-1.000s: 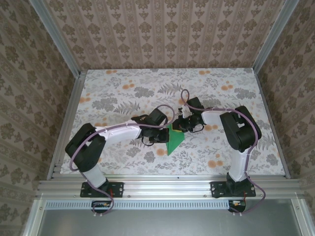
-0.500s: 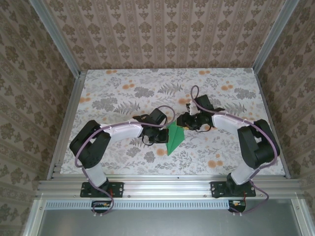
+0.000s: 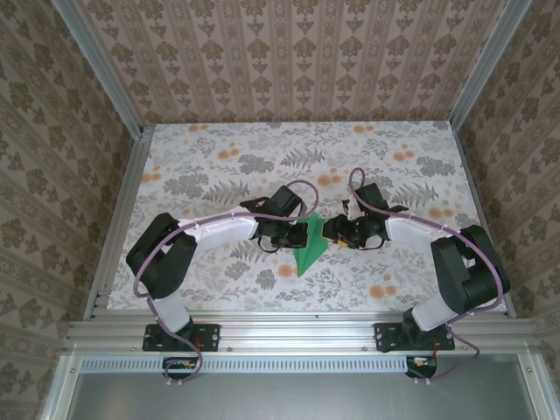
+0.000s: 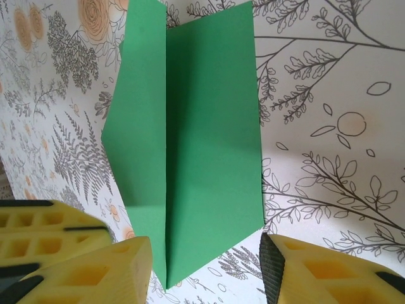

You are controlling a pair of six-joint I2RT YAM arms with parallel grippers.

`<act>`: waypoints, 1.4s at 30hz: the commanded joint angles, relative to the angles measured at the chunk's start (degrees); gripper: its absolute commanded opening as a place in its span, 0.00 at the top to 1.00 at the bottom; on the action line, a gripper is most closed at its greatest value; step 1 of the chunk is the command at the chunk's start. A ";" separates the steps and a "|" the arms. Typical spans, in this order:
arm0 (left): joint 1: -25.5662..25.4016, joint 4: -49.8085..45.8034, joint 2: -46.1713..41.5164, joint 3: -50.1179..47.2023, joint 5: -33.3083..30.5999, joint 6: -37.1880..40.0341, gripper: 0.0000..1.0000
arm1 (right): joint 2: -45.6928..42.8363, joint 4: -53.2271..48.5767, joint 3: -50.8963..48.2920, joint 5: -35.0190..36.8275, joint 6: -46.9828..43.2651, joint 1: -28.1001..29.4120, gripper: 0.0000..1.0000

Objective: Fold a paper plane with a square sheet of paper (pick it up from the middle)

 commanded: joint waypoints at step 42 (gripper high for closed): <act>0.65 7.87 5.28 -5.93 5.18 -2.26 0.99 | 9.79 19.43 -3.91 -11.25 9.48 2.93 0.53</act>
